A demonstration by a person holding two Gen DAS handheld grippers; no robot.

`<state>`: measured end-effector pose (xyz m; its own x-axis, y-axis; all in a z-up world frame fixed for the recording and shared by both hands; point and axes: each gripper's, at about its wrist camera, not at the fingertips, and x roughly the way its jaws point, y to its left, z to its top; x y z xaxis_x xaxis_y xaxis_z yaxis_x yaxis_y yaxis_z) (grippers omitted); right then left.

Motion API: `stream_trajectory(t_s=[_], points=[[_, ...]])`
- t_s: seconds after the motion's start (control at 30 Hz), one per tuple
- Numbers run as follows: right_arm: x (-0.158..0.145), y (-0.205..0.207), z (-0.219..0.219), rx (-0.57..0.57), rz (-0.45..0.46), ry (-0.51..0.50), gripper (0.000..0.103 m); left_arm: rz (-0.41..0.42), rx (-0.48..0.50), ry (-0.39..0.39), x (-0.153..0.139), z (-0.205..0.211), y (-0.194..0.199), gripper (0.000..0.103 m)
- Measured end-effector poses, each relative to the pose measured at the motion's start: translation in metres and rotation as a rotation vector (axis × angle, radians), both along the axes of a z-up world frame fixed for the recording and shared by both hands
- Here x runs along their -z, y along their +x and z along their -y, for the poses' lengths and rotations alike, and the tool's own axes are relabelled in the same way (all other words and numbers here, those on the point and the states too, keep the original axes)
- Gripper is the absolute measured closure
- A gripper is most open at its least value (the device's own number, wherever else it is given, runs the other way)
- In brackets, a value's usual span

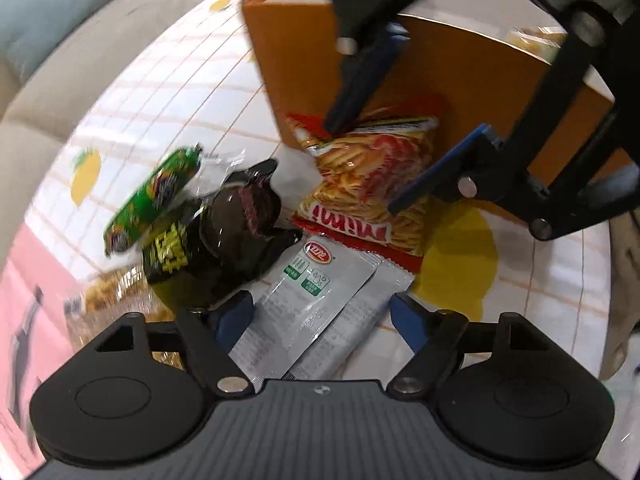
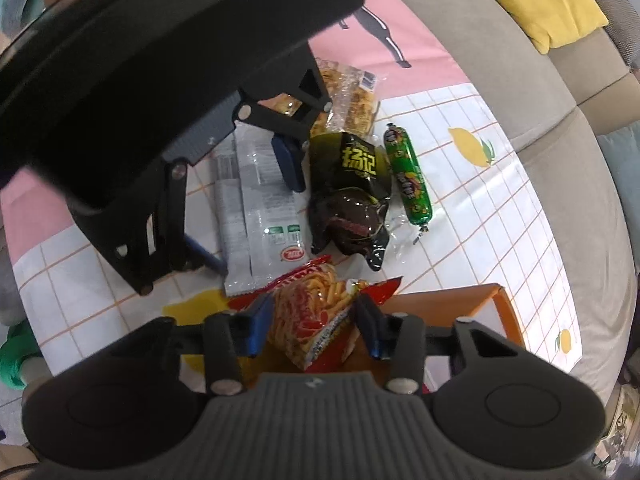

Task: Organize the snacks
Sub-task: 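Grasp the orange chip bag with the right tool while the left tool reaches the white sachets, then grasp and lift the white sachets with the left tool while the right tool lifts the Mimi chip bag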

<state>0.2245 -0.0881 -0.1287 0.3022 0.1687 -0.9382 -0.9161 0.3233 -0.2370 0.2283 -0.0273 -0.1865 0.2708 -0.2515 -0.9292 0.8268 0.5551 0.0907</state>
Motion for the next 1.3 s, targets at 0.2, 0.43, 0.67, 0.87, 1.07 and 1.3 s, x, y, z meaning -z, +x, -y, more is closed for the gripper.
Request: stream_trajectory(t_s=[0.2, 0.43, 0.67, 0.87, 1.07, 1.3], points=[[-0.001, 0.002, 0.001, 0.048, 0.003, 0.029, 0.077, -0.047, -0.144, 0.025, -0.004, -0.011, -0.004, 0.02], [-0.006, -0.005, -0.001, 0.138, -0.007, 0.092, 0.082, -0.136, -0.439, 0.069, -0.009, -0.043, -0.011, 0.027], [-0.021, -0.013, -0.011, 0.304, -0.021, 0.262, 0.084, -0.206, -0.742, 0.023, -0.016, -0.092, -0.026, 0.03], [-0.022, -0.027, -0.019, 0.508, -0.059, 0.432, 0.084, -0.243, -0.964, -0.045, -0.021, -0.135, -0.046, 0.032], [0.001, -0.04, -0.017, 0.713, -0.153, 0.509, 0.084, -0.281, -1.13, -0.15, -0.023, -0.164, -0.064, 0.032], [0.016, -0.057, -0.015, 0.749, -0.174, 0.48, 0.082, -0.348, -1.143, -0.237, -0.029, -0.168, -0.08, 0.032]])
